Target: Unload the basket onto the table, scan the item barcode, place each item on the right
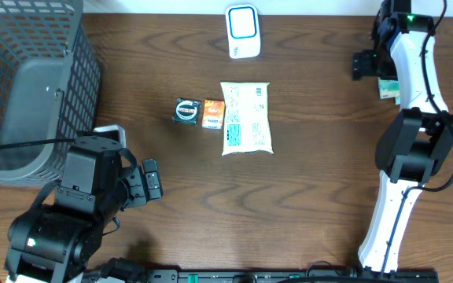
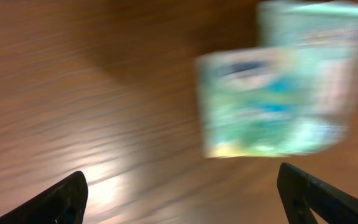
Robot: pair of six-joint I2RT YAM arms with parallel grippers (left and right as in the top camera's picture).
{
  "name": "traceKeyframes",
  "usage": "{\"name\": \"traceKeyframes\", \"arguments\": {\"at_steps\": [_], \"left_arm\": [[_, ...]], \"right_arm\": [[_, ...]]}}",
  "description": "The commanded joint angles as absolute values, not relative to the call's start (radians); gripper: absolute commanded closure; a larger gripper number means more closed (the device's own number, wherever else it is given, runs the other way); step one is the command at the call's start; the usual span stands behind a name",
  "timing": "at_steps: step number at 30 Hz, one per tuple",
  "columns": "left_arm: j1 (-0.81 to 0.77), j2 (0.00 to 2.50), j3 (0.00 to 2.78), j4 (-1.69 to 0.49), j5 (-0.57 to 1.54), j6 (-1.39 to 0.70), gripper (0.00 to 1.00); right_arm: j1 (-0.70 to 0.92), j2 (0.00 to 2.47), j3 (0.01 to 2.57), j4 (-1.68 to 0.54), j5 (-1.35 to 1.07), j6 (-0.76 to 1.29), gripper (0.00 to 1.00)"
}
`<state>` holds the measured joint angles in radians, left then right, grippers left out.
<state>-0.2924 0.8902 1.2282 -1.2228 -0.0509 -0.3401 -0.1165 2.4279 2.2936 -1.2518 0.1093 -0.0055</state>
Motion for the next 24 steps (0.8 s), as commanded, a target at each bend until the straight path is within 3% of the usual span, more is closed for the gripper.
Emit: {"name": "traceKeyframes", "arguments": {"at_steps": [1, 5, 8, 20, 24], "left_arm": [[-0.291, 0.888, 1.227, -1.222, -0.052, -0.338, 0.02], [-0.291, 0.888, 1.227, -1.222, -0.052, -0.338, 0.02], [-0.291, 0.888, 1.227, -1.222, -0.052, -0.338, 0.02], [-0.291, 0.888, 1.227, -1.222, -0.052, -0.338, 0.02], [-0.291, 0.888, 1.227, -1.222, -0.052, -0.338, 0.02]], "right_arm": [[-0.091, 2.386, 2.308, -1.292, -0.339, 0.014, 0.09], [-0.057, 2.386, 2.307, -1.398, -0.624, 0.009, 0.07], [-0.01, 2.386, 2.304, -1.456, -0.629, -0.016, 0.01], [0.187, 2.387, 2.075, -1.378, -0.62, 0.045, 0.01], [0.212, 2.387, 2.004, -1.334, -0.62, 0.09, 0.12]]}}
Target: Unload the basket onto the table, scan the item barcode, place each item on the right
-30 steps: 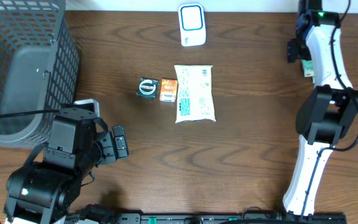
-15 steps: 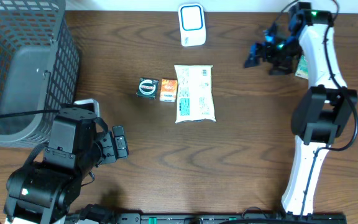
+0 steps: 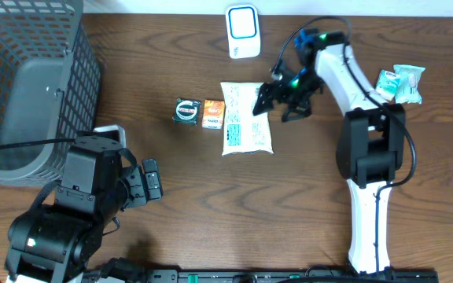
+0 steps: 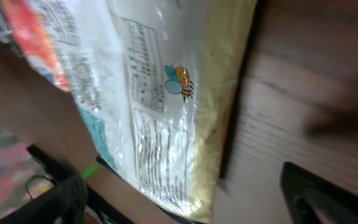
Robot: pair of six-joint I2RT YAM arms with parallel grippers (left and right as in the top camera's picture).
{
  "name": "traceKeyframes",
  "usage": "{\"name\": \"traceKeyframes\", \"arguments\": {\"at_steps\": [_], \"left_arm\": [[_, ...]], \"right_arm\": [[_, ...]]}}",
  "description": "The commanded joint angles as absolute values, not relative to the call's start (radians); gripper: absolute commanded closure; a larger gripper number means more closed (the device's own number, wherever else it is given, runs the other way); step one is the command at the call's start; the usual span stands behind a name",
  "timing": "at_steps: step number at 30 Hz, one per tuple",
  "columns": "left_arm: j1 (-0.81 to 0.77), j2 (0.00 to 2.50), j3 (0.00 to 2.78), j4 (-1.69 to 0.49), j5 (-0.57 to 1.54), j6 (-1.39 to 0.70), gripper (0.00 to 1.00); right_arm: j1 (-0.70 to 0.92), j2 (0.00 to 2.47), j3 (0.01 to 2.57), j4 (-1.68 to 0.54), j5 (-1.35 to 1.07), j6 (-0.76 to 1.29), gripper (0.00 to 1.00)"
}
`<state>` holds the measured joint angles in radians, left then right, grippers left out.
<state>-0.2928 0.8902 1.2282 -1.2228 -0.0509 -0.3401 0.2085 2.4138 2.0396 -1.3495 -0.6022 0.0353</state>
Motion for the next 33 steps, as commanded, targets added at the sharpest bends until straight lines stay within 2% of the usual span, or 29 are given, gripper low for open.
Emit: {"name": "traceKeyframes", "arguments": {"at_steps": [1, 2, 3, 9, 11, 12, 13, 14, 15, 22, 33], "left_arm": [[-0.291, 0.888, 1.227, -1.222, -0.052, -0.338, 0.02], [-0.291, 0.888, 1.227, -1.222, -0.052, -0.338, 0.02], [-0.291, 0.888, 1.227, -1.222, -0.052, -0.338, 0.02], [-0.291, 0.888, 1.227, -1.222, -0.052, -0.338, 0.03], [-0.291, 0.888, 1.227, -1.222, -0.052, -0.338, 0.02], [-0.291, 0.888, 1.227, -1.222, -0.052, -0.338, 0.02], [-0.291, 0.888, 1.227, -1.222, -0.052, -0.338, 0.02], [-0.291, 0.888, 1.227, -1.222, -0.052, -0.338, 0.03], [-0.291, 0.888, 1.227, -1.222, -0.052, -0.338, 0.03], [-0.291, 0.888, 1.227, -1.222, -0.052, -0.338, 0.02], [-0.291, 0.888, 1.227, -1.222, -0.052, -0.338, 0.02]], "right_arm": [[0.216, 2.387, 1.988, -1.321, -0.62, 0.098, 0.18], [0.22, 2.387, 1.966, -1.3, -0.62, 0.098, 0.23], [0.222, 2.387, 1.953, -1.288, -0.619, 0.097, 0.25], [0.232, 2.387, 1.835, -1.179, -0.621, 0.108, 0.27], [0.24, 2.387, 1.796, -1.134, -0.625, 0.12, 0.36], [0.244, 2.387, 1.78, -1.118, -0.638, 0.119, 0.43], [0.247, 2.387, 1.769, -1.111, -0.652, 0.119, 0.55], [0.249, 2.387, 1.763, -1.11, -0.661, 0.119, 0.73], [0.249, 2.387, 1.761, -1.11, -0.661, 0.119, 0.98], [0.221, 2.346, 1.823, -1.147, -0.684, 0.098, 0.99], [0.219, 1.985, 1.917, -1.227, -0.698, -0.376, 0.99]]}}
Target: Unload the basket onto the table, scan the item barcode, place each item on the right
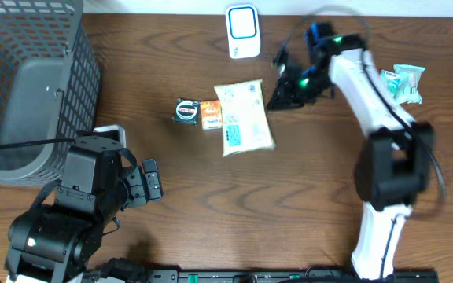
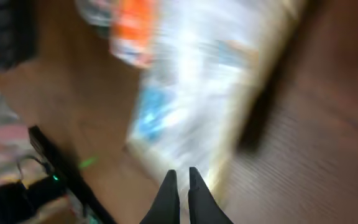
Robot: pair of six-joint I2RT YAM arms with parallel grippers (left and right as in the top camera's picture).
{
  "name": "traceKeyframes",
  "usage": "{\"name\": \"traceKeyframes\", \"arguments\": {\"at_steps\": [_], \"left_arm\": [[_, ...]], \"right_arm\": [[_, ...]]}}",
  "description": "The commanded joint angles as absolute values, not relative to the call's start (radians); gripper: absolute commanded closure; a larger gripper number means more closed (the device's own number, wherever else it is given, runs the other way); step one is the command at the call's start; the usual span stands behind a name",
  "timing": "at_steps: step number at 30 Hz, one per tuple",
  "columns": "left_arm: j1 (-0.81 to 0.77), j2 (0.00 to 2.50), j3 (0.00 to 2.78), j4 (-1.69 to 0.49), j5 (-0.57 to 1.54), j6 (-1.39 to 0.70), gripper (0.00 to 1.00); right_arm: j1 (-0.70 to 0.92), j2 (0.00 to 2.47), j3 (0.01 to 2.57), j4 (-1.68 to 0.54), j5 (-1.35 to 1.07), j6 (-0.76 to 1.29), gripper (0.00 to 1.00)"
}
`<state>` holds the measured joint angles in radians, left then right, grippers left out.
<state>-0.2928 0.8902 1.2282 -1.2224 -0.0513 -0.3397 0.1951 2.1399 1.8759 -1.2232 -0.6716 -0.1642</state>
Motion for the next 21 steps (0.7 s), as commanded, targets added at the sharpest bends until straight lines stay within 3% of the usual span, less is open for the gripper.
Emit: {"name": "traceKeyframes", "arguments": {"at_steps": [1, 4, 5, 8, 11, 12, 14, 16, 17, 19, 21], "left_arm": [[-0.291, 0.888, 1.227, -1.222, -0.052, -0.338, 0.03], [-0.291, 0.888, 1.227, -1.222, -0.052, -0.338, 0.02], [-0.291, 0.888, 1.227, -1.222, -0.052, -0.338, 0.03], [-0.291, 0.888, 1.227, -1.222, -0.052, -0.338, 0.02], [-0.291, 0.888, 1.227, -1.222, -0.052, -0.338, 0.02], [-0.291, 0.888, 1.227, -1.222, -0.052, -0.338, 0.02], [-0.291, 0.888, 1.227, -1.222, -0.052, -0.338, 0.02], [-0.291, 0.888, 1.227, -1.222, -0.052, -0.338, 0.02], [-0.291, 0.888, 1.227, -1.222, -0.052, -0.338, 0.03], [-0.291, 0.888, 1.227, -1.222, -0.052, -0.338, 0.02], [-0.291, 0.888, 1.227, -1.222, -0.052, -0.338, 0.02]], "right_arm": [[0.223, 1.952, 1.917, -1.227, -0.697, -0.395, 0.99], [0.221, 1.893, 1.917, -1.22, -0.653, -0.368, 0.99], [0.217, 1.884, 1.917, -1.22, -0.635, -0.329, 0.93], [0.21, 1.886, 1.913, -1.23, -0.6, -0.153, 0.55], [0.218, 1.9, 1.883, -1.253, -0.598, -0.029, 0.31], [0.225, 1.9, 1.861, -1.257, -0.605, 0.0, 0.29], [0.25, 1.9, 1.811, -1.246, -0.622, 0.007, 0.3], [0.288, 1.9, 1.755, -1.208, -0.632, 0.007, 0.37], [0.315, 1.9, 1.711, -1.162, -0.632, 0.012, 0.45], [0.356, 1.9, 1.645, -1.071, -0.623, 0.055, 0.7], [0.396, 1.9, 1.574, -0.966, -0.583, 0.164, 0.75]]}}
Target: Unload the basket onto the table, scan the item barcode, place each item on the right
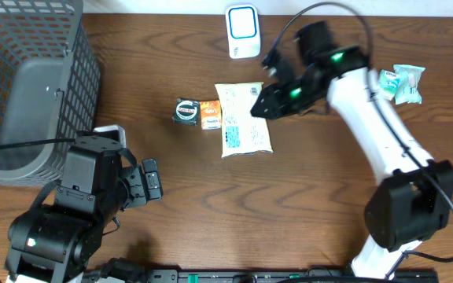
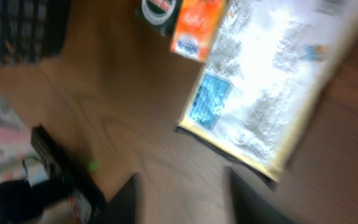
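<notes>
A white printed packet (image 1: 244, 119) lies flat mid-table, slightly tilted; in the right wrist view the packet (image 2: 272, 93) shows a blue patch near one corner. The white and blue scanner (image 1: 242, 31) stands at the far edge behind it. My right gripper (image 1: 263, 105) hovers over the packet's upper right part. In its own view the right gripper (image 2: 182, 199) is open, blurred, with nothing between the fingers. My left gripper (image 1: 149, 179) rests at the near left, far from the packet; its jaws are not readable.
An orange box (image 1: 211, 115) and a round dark tin (image 1: 185, 110) sit just left of the packet. A grey wire basket (image 1: 30, 86) fills the far left. Teal packets (image 1: 399, 82) lie at the right edge, beyond my right arm.
My right gripper was shut beside the packet's upper right corner; now it is open and slightly further left, over the packet. The packet lies much as before. The left arm is unchanged.
My right gripper was open at the far right, over the teal packets. Then it stood open at the white packet's right edge. Later it was shut by the upper right corner, the packet nudged left and tilted. Now it is open above the packet.
</notes>
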Robot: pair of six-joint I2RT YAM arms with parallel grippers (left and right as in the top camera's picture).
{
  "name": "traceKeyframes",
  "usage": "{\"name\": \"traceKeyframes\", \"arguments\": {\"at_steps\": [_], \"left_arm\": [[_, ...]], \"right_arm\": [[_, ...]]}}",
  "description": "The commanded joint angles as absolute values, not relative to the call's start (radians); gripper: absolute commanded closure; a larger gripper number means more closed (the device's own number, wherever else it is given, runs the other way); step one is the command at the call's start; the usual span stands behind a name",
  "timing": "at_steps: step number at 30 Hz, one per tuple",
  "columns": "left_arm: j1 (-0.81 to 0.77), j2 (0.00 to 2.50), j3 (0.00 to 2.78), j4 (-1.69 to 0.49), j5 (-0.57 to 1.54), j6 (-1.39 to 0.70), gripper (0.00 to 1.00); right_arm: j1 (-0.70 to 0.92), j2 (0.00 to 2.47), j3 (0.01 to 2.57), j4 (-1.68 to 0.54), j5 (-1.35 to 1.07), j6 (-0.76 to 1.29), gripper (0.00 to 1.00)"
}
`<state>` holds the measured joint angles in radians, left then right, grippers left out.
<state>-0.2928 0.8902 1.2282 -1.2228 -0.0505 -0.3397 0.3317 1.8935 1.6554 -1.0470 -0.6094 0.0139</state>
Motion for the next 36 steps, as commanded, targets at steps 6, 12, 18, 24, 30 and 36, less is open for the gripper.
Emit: {"name": "traceKeyframes", "arguments": {"at_steps": [6, 12, 18, 24, 30, 36], "left_arm": [[-0.291, 0.888, 1.227, -1.222, -0.052, -0.338, 0.02], [-0.291, 0.888, 1.227, -1.222, -0.052, -0.338, 0.02], [-0.291, 0.888, 1.227, -1.222, -0.052, -0.338, 0.03], [-0.291, 0.888, 1.227, -1.222, -0.052, -0.338, 0.03], [-0.291, 0.888, 1.227, -1.222, -0.052, -0.338, 0.02], [-0.291, 0.888, 1.227, -1.222, -0.052, -0.338, 0.02]], "right_arm": [[0.487, 1.9, 1.386, -0.614, -0.472, 0.383, 0.91], [0.564, 1.9, 1.266, -0.453, -0.304, 0.521, 0.99], [0.587, 1.9, 1.172, -0.471, -0.123, 0.61, 0.99], [0.53, 1.897, 1.159, -0.612, 0.04, 0.668, 0.99], [0.388, 1.843, 1.193, -0.687, 0.037, 0.607, 0.98], [0.281, 1.763, 1.21, -0.709, -0.169, 0.521, 0.7]]}}
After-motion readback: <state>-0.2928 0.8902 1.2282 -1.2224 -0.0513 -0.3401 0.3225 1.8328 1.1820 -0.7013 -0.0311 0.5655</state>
